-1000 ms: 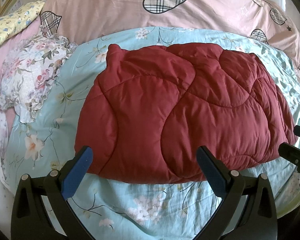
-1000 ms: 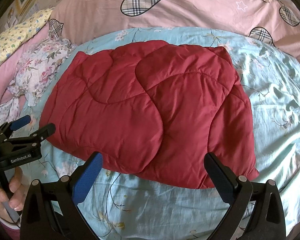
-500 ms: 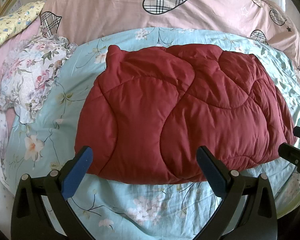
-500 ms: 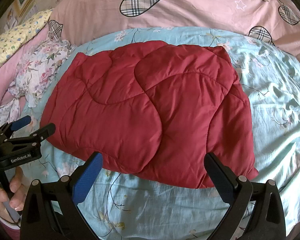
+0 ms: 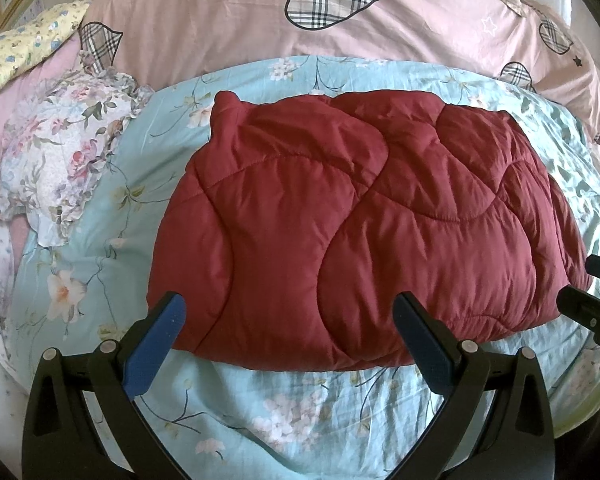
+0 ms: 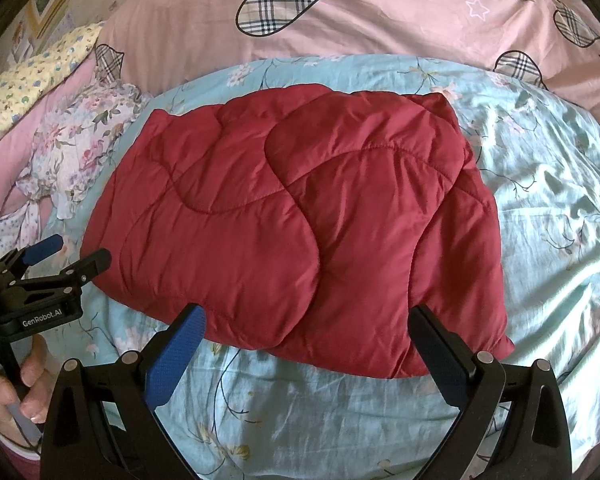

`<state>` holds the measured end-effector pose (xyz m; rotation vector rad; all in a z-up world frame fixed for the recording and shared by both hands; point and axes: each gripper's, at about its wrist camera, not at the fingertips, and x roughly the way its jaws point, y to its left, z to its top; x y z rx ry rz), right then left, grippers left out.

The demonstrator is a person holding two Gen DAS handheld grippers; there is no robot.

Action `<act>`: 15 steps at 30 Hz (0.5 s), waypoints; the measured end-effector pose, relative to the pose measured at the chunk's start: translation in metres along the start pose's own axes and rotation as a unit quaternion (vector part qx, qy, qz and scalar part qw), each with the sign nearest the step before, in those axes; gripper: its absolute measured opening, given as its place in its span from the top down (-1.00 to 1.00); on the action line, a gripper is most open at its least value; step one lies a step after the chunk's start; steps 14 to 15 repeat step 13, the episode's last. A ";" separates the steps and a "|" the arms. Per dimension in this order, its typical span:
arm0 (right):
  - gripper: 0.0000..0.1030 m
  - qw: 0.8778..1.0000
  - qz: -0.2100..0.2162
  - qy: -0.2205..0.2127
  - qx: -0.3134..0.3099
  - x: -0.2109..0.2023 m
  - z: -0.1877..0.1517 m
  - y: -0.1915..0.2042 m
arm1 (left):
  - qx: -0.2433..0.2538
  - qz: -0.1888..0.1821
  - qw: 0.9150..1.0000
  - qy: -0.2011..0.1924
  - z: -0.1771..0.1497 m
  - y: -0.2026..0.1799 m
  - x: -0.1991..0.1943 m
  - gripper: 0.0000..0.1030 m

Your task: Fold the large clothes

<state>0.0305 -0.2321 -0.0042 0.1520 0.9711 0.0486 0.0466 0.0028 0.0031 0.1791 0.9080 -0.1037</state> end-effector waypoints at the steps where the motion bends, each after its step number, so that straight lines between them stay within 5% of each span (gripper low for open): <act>1: -0.98 1.000 0.000 0.000 0.000 0.000 0.000 0.000 | -0.001 0.000 1.000 0.000 0.000 -0.001 0.000 -1.00; 15: -0.98 1.000 0.010 0.006 0.009 0.007 0.001 -0.001 | -0.003 -0.005 1.000 -0.001 0.002 -0.006 0.003 -1.00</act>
